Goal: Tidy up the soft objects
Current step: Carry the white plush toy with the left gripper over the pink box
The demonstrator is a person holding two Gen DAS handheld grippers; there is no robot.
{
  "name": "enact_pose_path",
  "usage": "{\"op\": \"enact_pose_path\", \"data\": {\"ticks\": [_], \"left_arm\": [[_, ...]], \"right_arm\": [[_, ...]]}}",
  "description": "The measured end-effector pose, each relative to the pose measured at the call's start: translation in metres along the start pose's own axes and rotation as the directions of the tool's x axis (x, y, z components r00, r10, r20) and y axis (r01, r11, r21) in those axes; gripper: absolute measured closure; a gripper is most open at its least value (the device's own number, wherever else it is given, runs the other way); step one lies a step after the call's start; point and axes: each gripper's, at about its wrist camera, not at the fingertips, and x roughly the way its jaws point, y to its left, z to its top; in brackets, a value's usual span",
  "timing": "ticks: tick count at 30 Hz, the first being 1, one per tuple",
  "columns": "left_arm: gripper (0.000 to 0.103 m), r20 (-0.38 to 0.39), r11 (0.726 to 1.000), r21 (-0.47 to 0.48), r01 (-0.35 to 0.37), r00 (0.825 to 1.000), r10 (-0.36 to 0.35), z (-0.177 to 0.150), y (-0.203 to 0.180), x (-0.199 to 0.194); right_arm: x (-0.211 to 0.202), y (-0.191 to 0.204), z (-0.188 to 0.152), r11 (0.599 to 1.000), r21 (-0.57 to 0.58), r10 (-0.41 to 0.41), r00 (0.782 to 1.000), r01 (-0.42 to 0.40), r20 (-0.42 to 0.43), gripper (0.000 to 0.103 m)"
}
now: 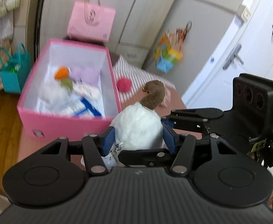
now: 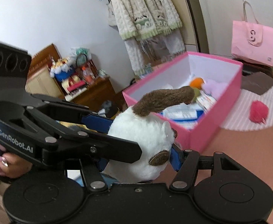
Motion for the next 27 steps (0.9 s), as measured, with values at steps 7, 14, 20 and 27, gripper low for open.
{"op": "enact_pose_path", "data": {"ticks": [7,14,20,27], "left_arm": [[0.048,0.094,1.000,-0.007,0.004,0.996,-0.004,0.044,0.038,0.007],[0.048,0.095,0.999,-0.049,0.009,0.995,-0.004,0.084,0.077,0.051],[0.054,0.040,0.995,-0.104,0.005,0.999,-0.001,0.110,0.109,0.100],[0.055,0.011,0.985,-0.170,-0.041,0.999,0.044,0.121,0.139,0.145]], "right_arm": [[0.027,-0.012,0.046,1.000,0.023,-0.007,0.997,0.006,0.072,0.035],[0.064,-0.049,0.081,0.994,0.101,-0.059,0.995,0.050,0.086,0.035],[0.097,-0.096,0.097,0.982,0.178,-0.069,0.996,0.058,0.055,0.035],[0.141,-0.119,0.120,0.980,0.127,-0.146,0.988,0.152,-0.055,0.035]]}}
